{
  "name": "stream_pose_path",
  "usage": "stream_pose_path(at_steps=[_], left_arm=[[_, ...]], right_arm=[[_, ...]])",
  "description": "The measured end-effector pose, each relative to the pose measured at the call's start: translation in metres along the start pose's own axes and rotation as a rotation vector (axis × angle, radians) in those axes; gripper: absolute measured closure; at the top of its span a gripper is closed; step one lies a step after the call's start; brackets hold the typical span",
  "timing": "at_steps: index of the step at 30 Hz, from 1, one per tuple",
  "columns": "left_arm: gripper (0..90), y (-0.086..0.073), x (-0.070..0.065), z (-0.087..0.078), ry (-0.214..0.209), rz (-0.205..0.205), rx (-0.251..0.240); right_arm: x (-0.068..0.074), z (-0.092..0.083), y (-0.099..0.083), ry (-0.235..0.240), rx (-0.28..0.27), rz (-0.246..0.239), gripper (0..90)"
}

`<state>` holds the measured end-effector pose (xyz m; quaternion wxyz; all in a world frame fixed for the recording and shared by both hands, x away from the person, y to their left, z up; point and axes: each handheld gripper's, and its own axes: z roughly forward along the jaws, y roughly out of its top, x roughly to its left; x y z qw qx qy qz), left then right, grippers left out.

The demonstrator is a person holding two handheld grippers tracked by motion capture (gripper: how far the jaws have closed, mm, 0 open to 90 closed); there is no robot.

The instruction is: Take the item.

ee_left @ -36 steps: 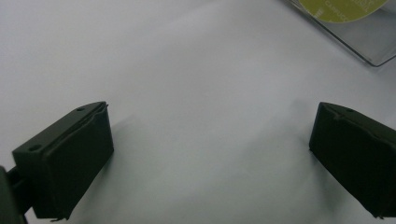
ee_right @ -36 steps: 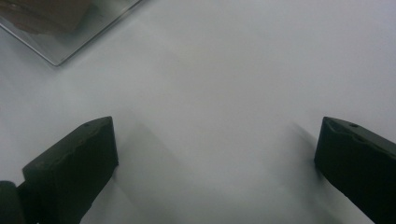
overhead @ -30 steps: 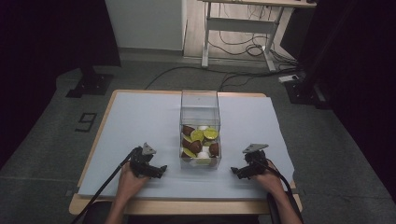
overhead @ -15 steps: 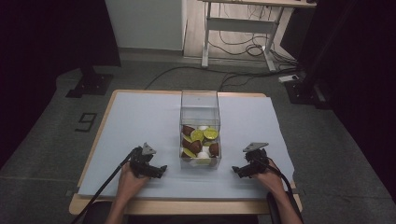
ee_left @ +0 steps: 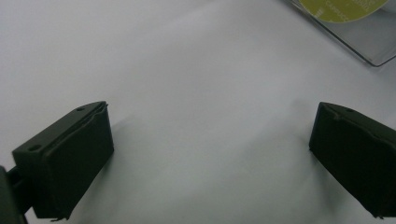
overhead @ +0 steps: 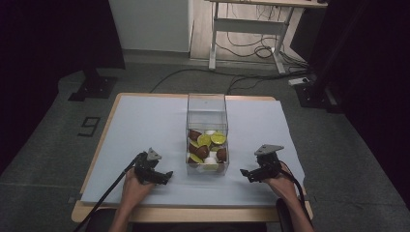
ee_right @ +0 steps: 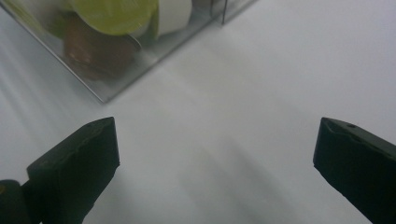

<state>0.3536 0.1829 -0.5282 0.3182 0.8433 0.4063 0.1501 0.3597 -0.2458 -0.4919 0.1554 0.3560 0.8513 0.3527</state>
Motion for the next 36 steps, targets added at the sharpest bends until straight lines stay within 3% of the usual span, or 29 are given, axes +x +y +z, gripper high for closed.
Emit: stream_pose_path(at_steps=[7,21,36], left_arm=[[0.0,0.000,0.000,0.000,0.000,-0.001,-0.001],[0.0,0.000,0.000,0.000,0.000,0.001,0.000],[0.0,0.000,0.000,0.000,0.001,0.002,0.001]], right_arm=[[0.004,-0.011,0.011,0.013,-0.038,-0.016,2.5],[0.011,-0.021,0.031,0.054,-0.029,0.007,3.9],[0.022,-0.022,0.057,0.111,-0.006,-0.055,2.9]])
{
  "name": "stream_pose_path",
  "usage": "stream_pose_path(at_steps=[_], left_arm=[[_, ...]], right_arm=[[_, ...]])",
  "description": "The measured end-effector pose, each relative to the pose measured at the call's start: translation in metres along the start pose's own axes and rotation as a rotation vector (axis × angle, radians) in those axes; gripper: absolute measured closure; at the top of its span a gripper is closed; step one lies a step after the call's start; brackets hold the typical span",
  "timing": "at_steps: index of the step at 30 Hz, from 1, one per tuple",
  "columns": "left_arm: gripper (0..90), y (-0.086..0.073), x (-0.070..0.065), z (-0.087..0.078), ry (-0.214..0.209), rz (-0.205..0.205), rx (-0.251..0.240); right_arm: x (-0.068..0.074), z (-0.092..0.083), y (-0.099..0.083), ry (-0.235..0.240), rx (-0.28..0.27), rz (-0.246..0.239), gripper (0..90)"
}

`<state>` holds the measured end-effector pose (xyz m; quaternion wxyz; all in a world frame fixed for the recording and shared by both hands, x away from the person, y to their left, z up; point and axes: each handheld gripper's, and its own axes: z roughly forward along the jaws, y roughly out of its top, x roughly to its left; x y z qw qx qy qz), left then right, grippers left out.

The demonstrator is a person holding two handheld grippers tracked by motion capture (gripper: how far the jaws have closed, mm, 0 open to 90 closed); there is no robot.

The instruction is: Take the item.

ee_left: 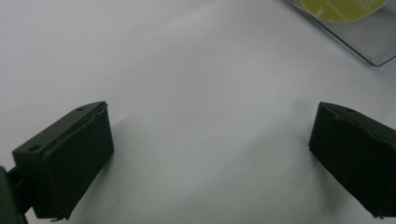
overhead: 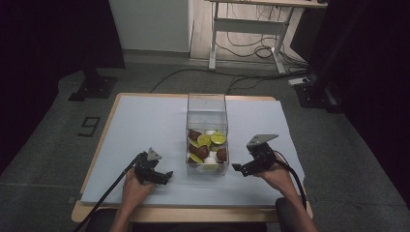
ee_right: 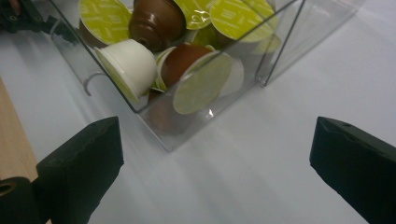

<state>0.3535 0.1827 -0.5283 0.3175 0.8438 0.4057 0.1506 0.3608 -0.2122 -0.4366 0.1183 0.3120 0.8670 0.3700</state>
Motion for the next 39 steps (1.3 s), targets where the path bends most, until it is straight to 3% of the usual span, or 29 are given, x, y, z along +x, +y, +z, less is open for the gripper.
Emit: stream_pose_path(at_steps=[5,8,23,28,39], left_arm=[[0.0,0.000,0.000,0.000,0.000,0.000,0.000],[0.0,0.000,0.000,0.000,0.000,0.000,-0.001],[0.0,0.000,0.000,0.000,0.000,0.000,0.000],[0.0,0.000,0.000,0.000,0.000,0.001,-0.001],[0.0,0.000,0.000,0.000,0.000,0.000,0.000]], right_arm=[[0.003,0.002,0.011,0.031,-0.005,-0.010,2.9],[0.004,0.005,0.017,0.027,-0.001,-0.032,3.0],[0.007,0.014,0.038,0.028,-0.018,-0.054,10.1],[0.009,0.019,0.047,0.057,-0.007,-0.059,13.3],[0.012,0.033,0.060,0.072,0.011,-0.078,14.4]])
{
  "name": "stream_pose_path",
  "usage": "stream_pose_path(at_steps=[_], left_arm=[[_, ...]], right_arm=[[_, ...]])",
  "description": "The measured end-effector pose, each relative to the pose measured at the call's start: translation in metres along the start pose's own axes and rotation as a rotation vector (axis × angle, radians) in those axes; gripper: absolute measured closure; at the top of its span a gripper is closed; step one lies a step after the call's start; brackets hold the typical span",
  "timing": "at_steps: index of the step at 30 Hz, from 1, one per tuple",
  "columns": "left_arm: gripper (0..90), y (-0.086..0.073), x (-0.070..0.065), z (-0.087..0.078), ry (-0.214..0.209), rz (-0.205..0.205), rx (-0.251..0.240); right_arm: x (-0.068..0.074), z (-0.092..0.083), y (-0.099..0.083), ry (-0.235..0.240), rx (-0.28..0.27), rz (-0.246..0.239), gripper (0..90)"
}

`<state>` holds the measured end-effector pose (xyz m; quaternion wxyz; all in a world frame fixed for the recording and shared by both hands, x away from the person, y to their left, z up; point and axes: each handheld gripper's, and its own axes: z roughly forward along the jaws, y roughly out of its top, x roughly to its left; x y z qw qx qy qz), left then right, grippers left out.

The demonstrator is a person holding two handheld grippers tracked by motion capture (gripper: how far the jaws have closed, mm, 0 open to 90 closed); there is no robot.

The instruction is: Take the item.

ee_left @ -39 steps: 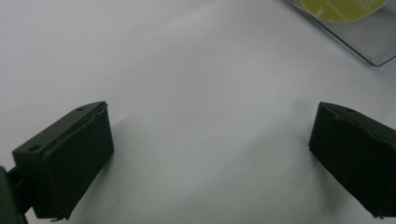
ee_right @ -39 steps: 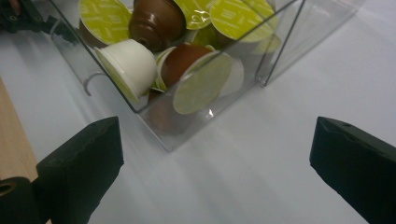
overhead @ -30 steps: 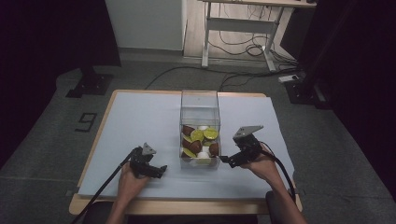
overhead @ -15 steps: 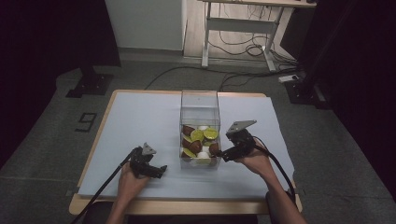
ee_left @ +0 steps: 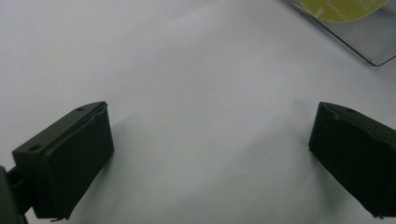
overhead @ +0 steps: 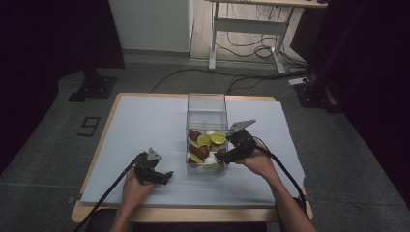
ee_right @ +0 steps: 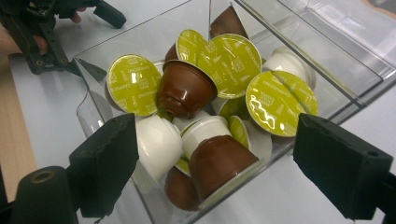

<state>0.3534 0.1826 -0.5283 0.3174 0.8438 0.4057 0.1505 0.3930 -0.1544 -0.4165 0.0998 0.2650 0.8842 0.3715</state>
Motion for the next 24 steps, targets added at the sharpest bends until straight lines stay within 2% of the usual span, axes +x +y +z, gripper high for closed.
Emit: stream_pose_path(at_steps=[7,13,24], left_arm=[[0.0,0.000,0.000,0.000,0.000,0.000,0.000],[0.0,0.000,0.000,0.000,0.000,0.000,0.000],[0.0,0.000,0.000,0.000,0.000,-0.001,-0.001]], right_arm=[[0.000,0.012,0.006,0.024,0.015,-0.009,17.3],[0.002,0.023,0.011,0.051,0.030,-0.049,22.8],[0.005,0.041,0.019,0.085,0.063,-0.093,30.3]])
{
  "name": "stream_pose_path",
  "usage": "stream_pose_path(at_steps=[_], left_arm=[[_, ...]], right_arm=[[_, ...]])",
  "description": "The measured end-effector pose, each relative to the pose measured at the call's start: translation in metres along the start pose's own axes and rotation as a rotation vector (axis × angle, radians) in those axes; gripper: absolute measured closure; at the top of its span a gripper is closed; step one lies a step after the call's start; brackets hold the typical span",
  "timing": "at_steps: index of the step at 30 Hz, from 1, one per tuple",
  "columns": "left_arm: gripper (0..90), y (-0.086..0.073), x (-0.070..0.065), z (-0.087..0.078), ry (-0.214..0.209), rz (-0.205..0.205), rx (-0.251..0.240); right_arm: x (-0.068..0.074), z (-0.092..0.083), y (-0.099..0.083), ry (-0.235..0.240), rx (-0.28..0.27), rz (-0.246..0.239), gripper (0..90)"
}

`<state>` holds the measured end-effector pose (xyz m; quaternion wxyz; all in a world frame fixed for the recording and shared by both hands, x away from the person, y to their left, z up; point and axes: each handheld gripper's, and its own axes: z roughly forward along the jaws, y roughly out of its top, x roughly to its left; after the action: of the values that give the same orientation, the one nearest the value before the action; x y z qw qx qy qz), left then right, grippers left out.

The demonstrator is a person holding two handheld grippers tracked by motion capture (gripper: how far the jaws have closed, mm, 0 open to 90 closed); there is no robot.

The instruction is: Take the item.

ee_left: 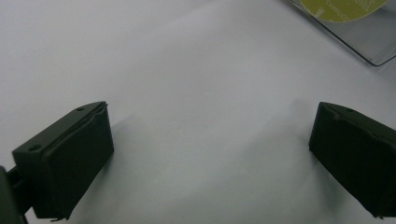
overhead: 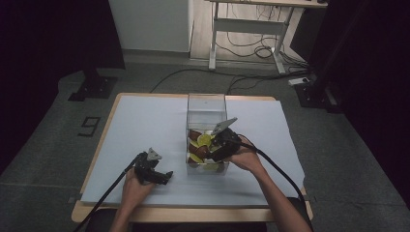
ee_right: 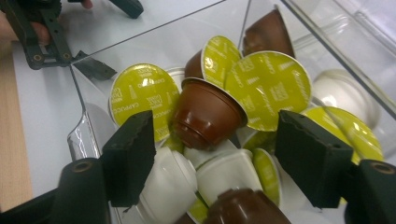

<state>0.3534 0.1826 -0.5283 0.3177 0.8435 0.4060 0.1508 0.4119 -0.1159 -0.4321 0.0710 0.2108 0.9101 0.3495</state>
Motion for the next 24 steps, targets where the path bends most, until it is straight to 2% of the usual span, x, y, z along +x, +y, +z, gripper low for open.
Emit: stream_pose_path(at_steps=[5,13,18,24], left_arm=[[0.0,0.000,0.000,0.000,0.000,0.000,0.000],[0.0,0.000,0.000,0.000,0.000,0.000,0.000],[0.0,0.000,0.000,0.000,0.000,0.000,0.000],[0.0,0.000,0.000,0.000,0.000,0.000,0.000]], right_arm=[[0.000,0.008,0.004,-0.004,0.017,-0.026,30.4],[-0.001,0.019,0.010,0.006,0.039,-0.039,30.2],[-0.002,0.024,0.013,0.009,0.051,-0.032,30.5],[0.001,0.032,0.015,0.031,0.077,-0.069,34.6]])
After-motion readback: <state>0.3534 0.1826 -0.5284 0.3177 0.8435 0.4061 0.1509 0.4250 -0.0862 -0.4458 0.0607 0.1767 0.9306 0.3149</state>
